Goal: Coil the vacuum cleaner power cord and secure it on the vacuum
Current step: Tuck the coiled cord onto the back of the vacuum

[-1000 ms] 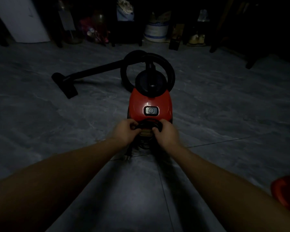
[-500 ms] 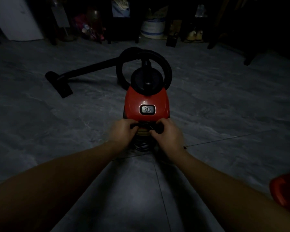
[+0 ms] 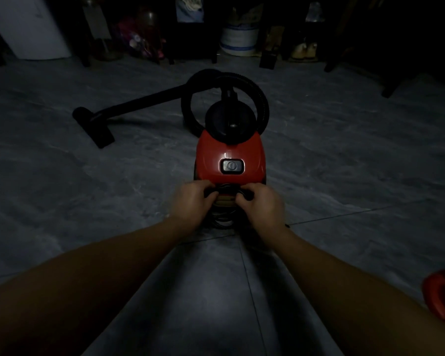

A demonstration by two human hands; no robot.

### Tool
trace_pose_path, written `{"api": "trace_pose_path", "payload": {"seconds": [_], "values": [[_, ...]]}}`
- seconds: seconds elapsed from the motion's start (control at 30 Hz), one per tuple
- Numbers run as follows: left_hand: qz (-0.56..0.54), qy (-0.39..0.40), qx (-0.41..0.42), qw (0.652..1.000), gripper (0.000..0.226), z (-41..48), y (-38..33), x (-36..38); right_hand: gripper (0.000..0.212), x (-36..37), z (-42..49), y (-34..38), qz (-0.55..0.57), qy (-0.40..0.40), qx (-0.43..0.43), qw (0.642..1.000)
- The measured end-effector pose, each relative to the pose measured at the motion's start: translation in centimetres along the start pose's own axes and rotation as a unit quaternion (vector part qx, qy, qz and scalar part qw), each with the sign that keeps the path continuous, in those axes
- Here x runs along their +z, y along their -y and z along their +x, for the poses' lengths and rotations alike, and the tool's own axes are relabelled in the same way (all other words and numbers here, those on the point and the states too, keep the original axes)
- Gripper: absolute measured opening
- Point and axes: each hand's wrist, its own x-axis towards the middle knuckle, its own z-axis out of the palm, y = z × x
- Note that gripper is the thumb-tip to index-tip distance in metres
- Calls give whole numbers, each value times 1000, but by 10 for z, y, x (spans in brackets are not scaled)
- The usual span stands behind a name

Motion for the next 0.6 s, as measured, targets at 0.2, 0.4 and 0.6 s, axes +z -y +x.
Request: {"api": "trace_pose_path", "payload": {"seconds": [0.2, 0.4, 0.6], "values": [[46, 9, 49, 998, 12, 5, -2, -1, 21, 1, -1, -5, -1, -13, -19, 1000], [42, 27, 43, 998, 11, 9, -1, 0, 26, 4, -3, -11, 2, -17, 26, 1000], [2, 26, 33, 999, 8, 5, -1, 6, 26, 6, -6, -14, 25, -10, 49, 998]]}}
